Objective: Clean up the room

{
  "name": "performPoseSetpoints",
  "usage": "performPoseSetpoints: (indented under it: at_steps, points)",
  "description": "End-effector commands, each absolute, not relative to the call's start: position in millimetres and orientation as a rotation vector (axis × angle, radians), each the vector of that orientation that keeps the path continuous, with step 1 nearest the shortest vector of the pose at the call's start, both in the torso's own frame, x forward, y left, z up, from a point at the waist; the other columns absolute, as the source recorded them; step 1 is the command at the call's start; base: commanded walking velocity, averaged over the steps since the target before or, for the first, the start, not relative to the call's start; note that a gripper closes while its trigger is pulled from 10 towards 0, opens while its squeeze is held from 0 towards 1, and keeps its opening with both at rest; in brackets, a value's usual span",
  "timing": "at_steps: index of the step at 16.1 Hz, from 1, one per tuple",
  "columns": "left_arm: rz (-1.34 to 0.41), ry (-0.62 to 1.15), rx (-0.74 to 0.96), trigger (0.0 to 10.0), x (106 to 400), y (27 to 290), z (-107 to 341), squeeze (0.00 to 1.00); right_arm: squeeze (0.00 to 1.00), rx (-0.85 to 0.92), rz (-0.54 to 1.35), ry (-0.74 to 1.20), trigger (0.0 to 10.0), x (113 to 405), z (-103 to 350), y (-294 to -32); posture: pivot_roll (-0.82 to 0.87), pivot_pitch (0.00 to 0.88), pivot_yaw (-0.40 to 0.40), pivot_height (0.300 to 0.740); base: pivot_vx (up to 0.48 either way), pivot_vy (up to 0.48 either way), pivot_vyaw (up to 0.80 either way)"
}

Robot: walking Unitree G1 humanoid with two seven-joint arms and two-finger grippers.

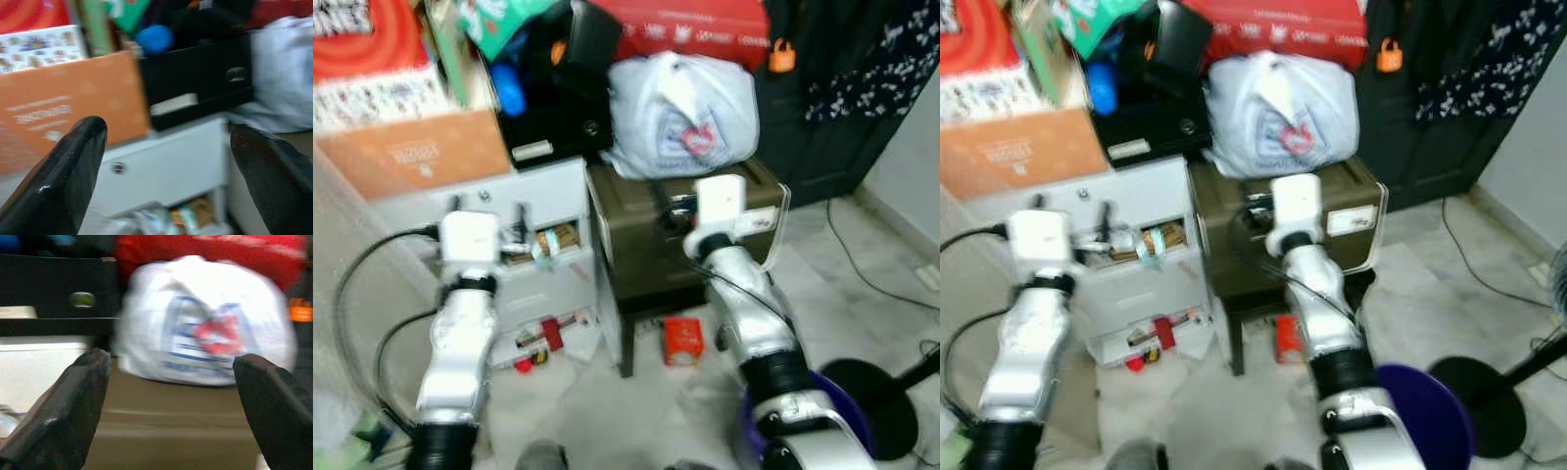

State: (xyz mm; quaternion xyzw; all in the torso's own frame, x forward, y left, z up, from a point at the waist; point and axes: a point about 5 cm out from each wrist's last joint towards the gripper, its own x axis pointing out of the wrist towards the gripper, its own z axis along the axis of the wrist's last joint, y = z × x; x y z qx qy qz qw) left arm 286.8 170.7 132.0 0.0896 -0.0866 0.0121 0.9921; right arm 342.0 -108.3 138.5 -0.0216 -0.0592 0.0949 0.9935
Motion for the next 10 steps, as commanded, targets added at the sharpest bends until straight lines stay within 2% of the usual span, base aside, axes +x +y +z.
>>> performPoseSetpoints:
  at_steps: [1,4,10]
  points:
    - [0.048,-0.179,0.201,10.0,287.5,179.3,135.9,0.0,0.0,-0.031,0.203,-0.125,10.0,343.2,141.9,-100.7,0.07,0.0,-0.003,0.74,0.0,-0.307,0.0]
    - [0.06,-0.185,0.182,10.0,287.9,180.8,136.4,0.0,0.0,-0.031,0.2,-0.124,10.0,343.4,141.4,-100.5,0.07,0.0,0.001,0.74,0.0,0.0,0.15]
    - [0.098,-0.185,0.209,10.0,287.4,186.7,137.2,0.0,0.0,-0.044,0.191,-0.122,10.0,343.1,139.8,-101.3,0.07,0.0,0.004,0.74,0.0,0.0,0.66]
